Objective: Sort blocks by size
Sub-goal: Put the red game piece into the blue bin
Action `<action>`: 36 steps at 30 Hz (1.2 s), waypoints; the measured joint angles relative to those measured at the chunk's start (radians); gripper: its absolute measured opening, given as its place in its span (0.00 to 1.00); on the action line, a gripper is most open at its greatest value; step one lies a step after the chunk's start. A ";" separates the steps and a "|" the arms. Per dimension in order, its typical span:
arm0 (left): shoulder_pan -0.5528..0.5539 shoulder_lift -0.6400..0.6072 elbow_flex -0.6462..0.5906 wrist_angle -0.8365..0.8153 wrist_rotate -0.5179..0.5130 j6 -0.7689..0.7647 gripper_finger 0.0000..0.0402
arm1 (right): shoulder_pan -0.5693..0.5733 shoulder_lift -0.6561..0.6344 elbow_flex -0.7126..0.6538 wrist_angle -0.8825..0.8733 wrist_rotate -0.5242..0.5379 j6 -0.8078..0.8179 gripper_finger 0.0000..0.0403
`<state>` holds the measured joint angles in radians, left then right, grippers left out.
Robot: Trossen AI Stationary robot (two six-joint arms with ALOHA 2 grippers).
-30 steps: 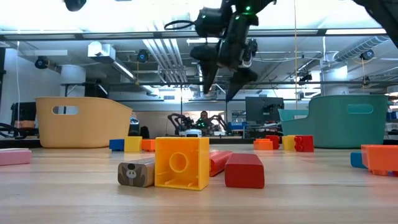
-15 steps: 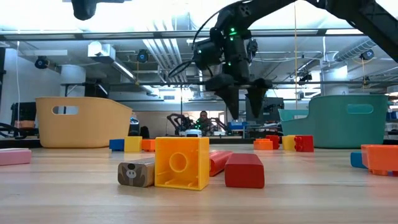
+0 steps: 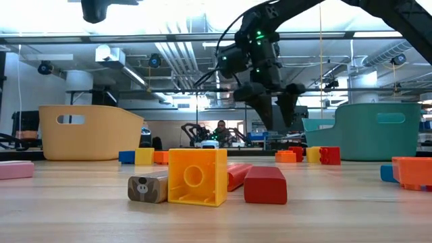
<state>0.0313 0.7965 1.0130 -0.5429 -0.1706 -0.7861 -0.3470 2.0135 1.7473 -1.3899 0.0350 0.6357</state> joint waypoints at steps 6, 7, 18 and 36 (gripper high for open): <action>0.046 -0.013 0.000 -0.006 -0.003 0.005 0.52 | -0.005 -0.001 -0.078 -0.008 0.044 0.015 0.65; 0.052 -0.014 0.000 -0.007 -0.004 0.010 0.52 | -0.005 -0.001 -0.095 -0.007 0.045 0.022 0.64; 0.082 -0.004 0.000 -0.007 -0.004 0.071 0.52 | -0.005 -0.001 -0.168 0.141 0.029 0.061 0.55; 0.098 0.018 0.000 -0.015 -0.004 0.087 0.52 | -0.009 -0.018 -0.193 0.101 0.018 0.100 0.48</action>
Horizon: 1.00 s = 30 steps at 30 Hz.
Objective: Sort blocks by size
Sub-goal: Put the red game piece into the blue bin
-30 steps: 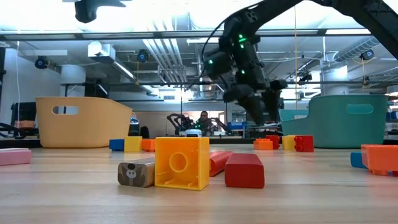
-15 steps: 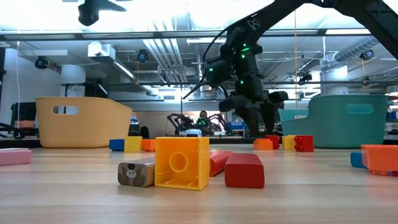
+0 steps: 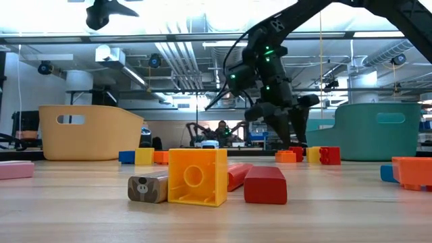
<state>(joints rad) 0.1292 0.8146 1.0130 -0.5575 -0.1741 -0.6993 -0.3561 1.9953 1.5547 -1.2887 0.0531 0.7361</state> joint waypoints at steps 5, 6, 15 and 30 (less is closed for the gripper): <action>0.000 0.001 0.000 0.000 0.000 0.003 0.52 | 0.000 0.000 -0.045 0.037 -0.005 0.005 0.48; 0.000 0.002 0.000 0.000 0.000 0.005 0.52 | 0.000 0.000 -0.053 0.055 -0.012 0.005 0.48; 0.000 0.003 0.000 0.000 0.000 0.013 0.52 | 0.000 0.001 -0.096 0.196 -0.087 0.013 0.38; 0.005 0.002 0.000 0.004 0.000 0.029 0.52 | -0.012 -0.018 -0.073 0.205 -0.087 -0.050 0.24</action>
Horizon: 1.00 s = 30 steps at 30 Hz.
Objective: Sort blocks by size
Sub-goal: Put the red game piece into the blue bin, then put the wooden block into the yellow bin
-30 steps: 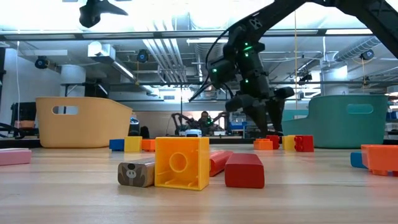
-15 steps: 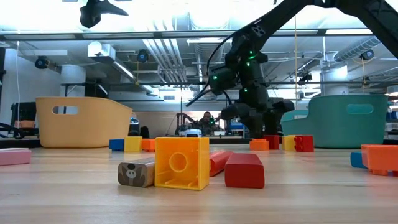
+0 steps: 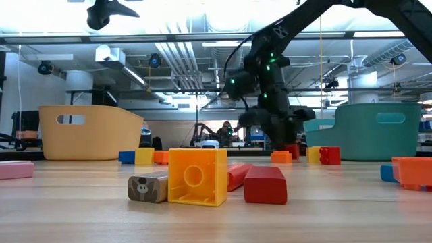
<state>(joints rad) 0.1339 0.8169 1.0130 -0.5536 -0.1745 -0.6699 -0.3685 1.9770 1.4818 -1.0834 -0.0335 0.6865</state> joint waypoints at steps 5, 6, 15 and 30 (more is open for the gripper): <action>0.013 0.000 0.000 0.005 0.000 0.004 0.52 | -0.043 -0.093 0.077 -0.005 0.034 -0.001 0.24; 0.015 0.000 0.000 0.007 0.000 0.004 0.52 | -0.056 -0.111 0.091 -0.019 0.054 0.000 0.24; 0.017 0.000 0.006 0.020 0.000 0.015 0.52 | -0.290 -0.271 0.121 -0.309 0.382 -0.006 0.24; 0.017 0.000 0.006 0.022 0.008 0.007 0.52 | -0.428 -0.389 0.130 -0.309 0.350 -0.028 0.70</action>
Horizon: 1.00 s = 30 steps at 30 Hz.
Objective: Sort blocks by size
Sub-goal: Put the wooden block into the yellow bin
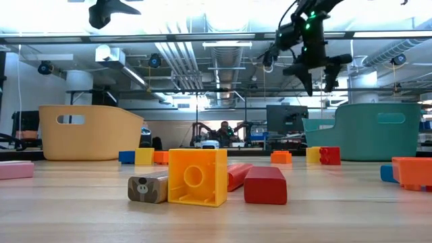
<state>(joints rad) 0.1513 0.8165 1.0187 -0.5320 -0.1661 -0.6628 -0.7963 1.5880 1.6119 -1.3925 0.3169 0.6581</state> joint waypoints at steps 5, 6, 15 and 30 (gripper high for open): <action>0.000 0.005 0.000 -0.006 0.030 0.008 0.52 | 0.141 -0.072 -0.004 0.077 -0.086 0.040 0.71; 0.000 0.007 0.000 -0.012 0.041 0.010 0.52 | 0.183 -0.086 -0.007 0.103 -0.085 0.045 0.70; 0.000 0.056 0.000 -0.033 0.243 -0.023 0.52 | 0.501 -0.101 -0.011 0.280 -0.060 0.020 0.57; -0.237 0.142 0.000 -0.300 0.379 -0.701 0.52 | 0.481 -0.159 -0.012 0.335 -0.036 -0.287 0.42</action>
<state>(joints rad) -0.0857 0.9585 1.0191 -0.8322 0.2129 -1.3639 -0.3153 1.4288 1.5997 -1.0576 0.2806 0.3707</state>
